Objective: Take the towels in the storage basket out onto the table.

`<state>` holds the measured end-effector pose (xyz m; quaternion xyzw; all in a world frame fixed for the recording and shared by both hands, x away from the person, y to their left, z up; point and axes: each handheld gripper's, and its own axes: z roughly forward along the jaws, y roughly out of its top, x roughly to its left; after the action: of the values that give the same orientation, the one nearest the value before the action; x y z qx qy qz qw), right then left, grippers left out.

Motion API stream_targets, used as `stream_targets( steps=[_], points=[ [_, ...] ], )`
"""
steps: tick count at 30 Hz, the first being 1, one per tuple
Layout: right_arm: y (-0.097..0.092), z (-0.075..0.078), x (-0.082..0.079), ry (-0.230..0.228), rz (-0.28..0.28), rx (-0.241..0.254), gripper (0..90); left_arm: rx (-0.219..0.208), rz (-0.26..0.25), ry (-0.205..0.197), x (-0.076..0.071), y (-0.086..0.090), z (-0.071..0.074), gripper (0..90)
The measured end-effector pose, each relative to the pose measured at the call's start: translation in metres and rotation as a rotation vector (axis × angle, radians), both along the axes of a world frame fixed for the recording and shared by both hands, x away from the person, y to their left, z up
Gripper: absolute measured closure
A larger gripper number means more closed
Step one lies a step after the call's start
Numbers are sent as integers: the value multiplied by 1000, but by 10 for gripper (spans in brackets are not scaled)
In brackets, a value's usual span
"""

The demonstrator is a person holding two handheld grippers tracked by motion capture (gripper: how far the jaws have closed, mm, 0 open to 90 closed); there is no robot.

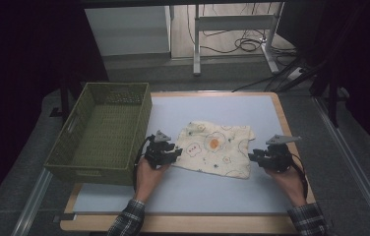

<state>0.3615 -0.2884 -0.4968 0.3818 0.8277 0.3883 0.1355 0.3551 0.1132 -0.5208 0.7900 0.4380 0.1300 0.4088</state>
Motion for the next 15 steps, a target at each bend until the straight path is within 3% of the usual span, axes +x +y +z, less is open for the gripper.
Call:
stream_targets(
  steps=[5, 9, 10, 11, 13, 15],
  points=[
    [5, -11, -22, 23, 50, 0, 654, 64, 34, -7, -9, 1, -12, 493],
    [13, -21, -28, 48, 71, -11, 569, 79, 51, 16, -5, 0, -22, 470],
    [16, -24, -29, 45, 73, -28, 574, 83, 55, 2, -5, 0, -22, 480],
    [17, -25, -30, 24, 69, -35, 609, 94, 57, -8, -6, -1, -22, 508],
    [19, -26, -33, -15, 51, -76, 774, 83, 48, -10, -7, -2, -23, 613],
    [19, -26, -35, -7, 59, -69, 877, 67, 28, -7, -9, -3, -23, 733]
  ],
)
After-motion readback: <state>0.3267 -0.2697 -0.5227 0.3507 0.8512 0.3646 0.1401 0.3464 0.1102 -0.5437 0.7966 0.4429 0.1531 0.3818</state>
